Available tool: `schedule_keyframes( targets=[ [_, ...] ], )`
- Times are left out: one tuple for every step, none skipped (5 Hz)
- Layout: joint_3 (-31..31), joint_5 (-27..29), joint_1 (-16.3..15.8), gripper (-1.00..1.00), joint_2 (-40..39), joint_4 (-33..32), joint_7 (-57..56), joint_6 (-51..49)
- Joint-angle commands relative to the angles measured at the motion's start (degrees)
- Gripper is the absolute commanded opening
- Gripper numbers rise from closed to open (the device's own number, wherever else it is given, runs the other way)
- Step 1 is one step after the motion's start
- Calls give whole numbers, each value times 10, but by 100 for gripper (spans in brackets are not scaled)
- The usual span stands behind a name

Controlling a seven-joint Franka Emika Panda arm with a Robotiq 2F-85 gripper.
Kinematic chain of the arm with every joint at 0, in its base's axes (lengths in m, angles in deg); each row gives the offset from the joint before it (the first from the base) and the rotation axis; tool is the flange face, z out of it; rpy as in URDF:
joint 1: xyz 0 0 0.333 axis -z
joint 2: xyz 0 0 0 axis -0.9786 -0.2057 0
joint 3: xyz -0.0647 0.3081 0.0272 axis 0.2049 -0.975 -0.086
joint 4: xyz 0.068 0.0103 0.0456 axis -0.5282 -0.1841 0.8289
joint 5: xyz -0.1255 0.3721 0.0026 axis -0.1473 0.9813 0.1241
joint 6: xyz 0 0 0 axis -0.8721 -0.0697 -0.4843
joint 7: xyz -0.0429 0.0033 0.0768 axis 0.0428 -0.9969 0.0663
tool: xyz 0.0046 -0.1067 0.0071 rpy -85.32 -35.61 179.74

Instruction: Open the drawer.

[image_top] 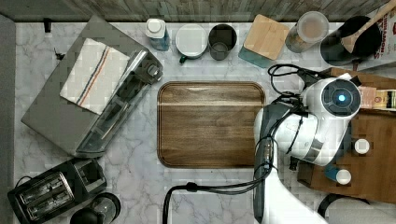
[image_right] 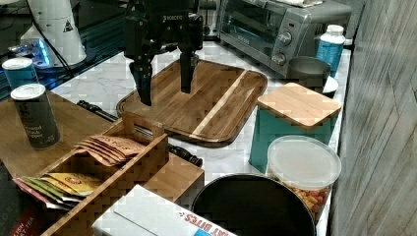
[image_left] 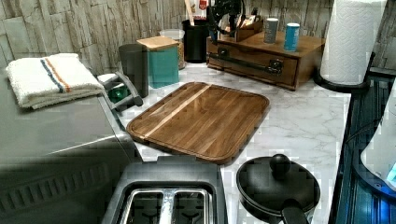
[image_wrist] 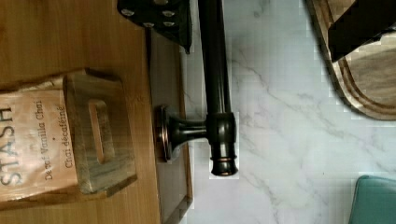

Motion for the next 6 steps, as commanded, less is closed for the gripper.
schedule_keyframes(
  targets=[
    [16, -71, -21, 100, -23, -24, 70, -16],
    [14, -72, -3, 100, -35, -38, 69, 18],
    [12, -59, 0, 100, -39, -64, 84, 60],
    [20, -87, -5, 100, -60, -65, 115, 89],
    [26, -98, -5, 100, -71, -65, 126, 102],
    [24, -88, -10, 100, -64, -81, 131, 117]
  ],
)
